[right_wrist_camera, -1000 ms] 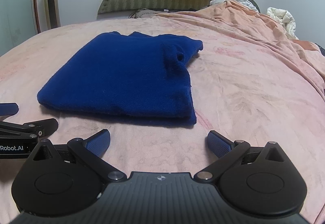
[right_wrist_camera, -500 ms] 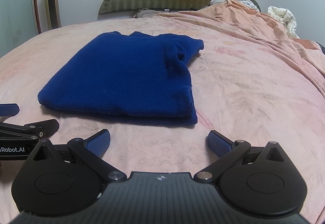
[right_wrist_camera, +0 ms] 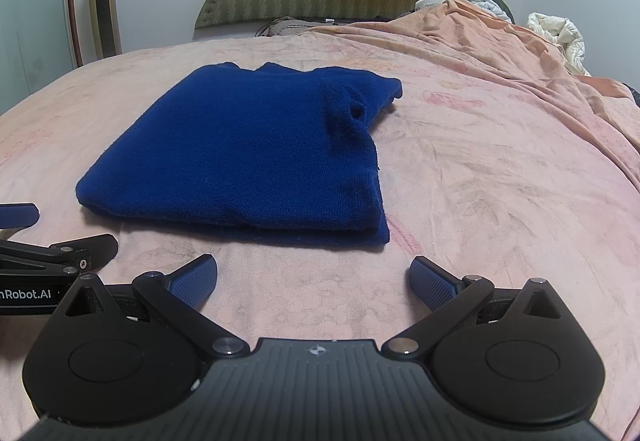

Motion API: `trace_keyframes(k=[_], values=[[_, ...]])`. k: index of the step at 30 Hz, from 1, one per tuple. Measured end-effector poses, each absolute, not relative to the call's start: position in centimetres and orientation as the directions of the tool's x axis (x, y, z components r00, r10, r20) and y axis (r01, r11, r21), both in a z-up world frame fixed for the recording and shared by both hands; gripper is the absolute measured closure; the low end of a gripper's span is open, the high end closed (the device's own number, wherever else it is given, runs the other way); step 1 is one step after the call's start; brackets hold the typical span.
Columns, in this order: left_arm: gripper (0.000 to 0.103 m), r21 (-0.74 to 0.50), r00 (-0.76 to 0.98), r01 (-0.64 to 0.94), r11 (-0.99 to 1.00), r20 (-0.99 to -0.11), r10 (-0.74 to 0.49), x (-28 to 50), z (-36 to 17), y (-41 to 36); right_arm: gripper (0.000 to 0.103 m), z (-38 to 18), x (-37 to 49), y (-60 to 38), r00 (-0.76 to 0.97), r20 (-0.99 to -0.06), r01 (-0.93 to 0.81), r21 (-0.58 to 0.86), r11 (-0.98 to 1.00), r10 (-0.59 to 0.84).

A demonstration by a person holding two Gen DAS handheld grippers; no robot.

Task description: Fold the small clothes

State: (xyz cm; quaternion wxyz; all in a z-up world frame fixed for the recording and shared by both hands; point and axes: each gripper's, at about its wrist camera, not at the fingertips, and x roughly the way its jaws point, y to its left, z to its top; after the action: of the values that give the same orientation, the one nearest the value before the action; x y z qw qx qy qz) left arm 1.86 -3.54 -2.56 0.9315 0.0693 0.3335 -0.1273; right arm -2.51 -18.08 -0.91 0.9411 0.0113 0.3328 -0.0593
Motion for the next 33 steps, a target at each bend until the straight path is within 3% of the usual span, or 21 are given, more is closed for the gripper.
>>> trace_keyframes(k=[33], values=[[0.000,0.040,0.717,0.270,0.962,-0.675,-0.174,1.5,-1.0,-3.2,0.000,0.0,-4.2,-17.6,0.759,-0.639,0.132,-0.040,0.990,-0.126]])
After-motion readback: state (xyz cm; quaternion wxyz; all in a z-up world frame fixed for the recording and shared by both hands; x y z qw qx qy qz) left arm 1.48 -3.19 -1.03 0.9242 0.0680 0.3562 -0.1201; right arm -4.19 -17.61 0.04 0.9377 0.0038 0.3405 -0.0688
